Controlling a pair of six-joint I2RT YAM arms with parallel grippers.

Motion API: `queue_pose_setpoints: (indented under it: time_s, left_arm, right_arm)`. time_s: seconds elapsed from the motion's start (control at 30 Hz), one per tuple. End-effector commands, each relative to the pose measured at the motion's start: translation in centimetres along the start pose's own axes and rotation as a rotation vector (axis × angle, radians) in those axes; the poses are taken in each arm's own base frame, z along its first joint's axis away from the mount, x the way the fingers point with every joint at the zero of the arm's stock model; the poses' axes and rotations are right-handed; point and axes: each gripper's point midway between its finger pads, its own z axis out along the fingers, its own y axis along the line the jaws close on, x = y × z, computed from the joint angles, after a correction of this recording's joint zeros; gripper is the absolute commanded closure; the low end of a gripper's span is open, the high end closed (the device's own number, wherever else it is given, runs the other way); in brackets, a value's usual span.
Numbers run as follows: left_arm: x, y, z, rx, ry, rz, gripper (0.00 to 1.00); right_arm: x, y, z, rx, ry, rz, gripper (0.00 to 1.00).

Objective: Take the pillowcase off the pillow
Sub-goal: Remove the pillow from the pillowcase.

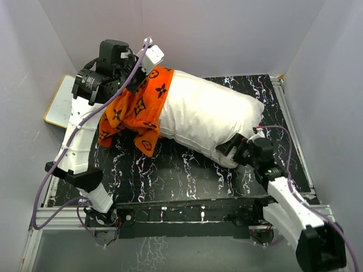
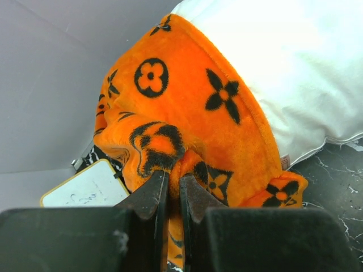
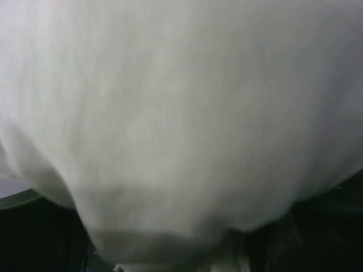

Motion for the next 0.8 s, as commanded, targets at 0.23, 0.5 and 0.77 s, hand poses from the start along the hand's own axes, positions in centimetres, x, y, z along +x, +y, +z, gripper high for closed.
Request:
queue_pose_setpoints:
  time_s: [0.23,0.5,0.77]
  left_arm:
    - [-2.0,6.8,-8.5,-0.418,-0.036,0.273,1.00]
    - [0.3,14.8,-17.5,-0.805,0.036,0.341,1.00]
    - [-0.9,16.5,-22.6,-0.997,-0.059,0.299,1.00]
  right_arm:
    - [-17.6,4.4,1.5,0.312,-0.535,-0.121,0.92]
    - [-21.9,-7.7,-3.5,0.516,-0.688,0.301,0.92]
    - [-20.9,-13.6,-4.5,0.651,-0.710,0.457,0.92]
